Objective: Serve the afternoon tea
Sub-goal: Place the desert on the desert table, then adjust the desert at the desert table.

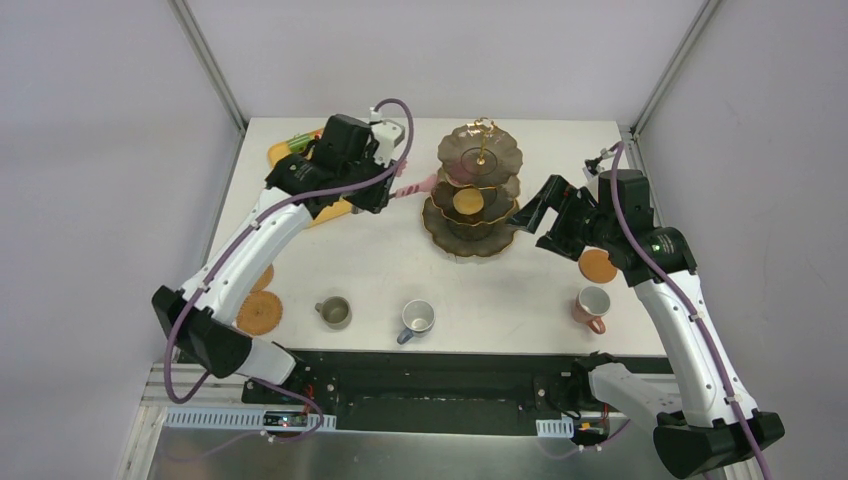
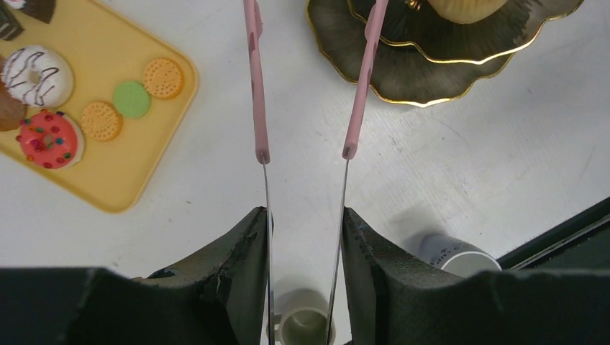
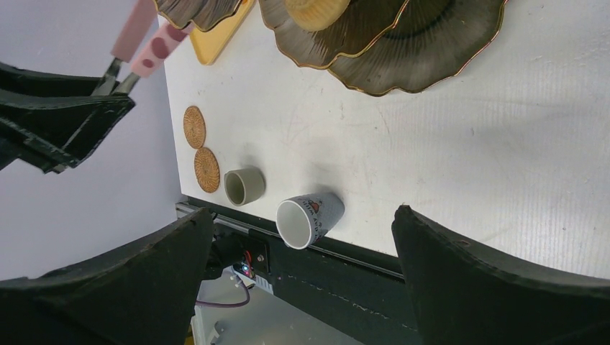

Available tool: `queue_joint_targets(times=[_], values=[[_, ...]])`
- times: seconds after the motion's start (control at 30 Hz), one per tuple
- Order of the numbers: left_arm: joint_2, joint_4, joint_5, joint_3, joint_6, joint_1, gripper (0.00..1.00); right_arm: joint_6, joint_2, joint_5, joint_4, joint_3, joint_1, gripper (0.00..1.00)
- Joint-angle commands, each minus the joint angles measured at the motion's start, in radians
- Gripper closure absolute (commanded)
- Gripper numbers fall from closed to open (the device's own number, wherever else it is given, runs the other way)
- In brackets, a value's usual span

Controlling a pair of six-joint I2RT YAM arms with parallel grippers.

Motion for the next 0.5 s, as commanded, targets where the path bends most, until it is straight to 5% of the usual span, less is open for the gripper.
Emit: queue_joint_targets(times=[0.0,0.47], values=[[-0.084,-0.036,-0.035,0.021,-0.030,0.023,0.61,0.004,-0.017,-0.023,0.036,-0.007,0.004,0.01],[0.041,0.012,0.083,0.076,-0.126,-0.046,0.63,0.003,-0.026,-0.018,0.042,-0.020,0.004,0.01]])
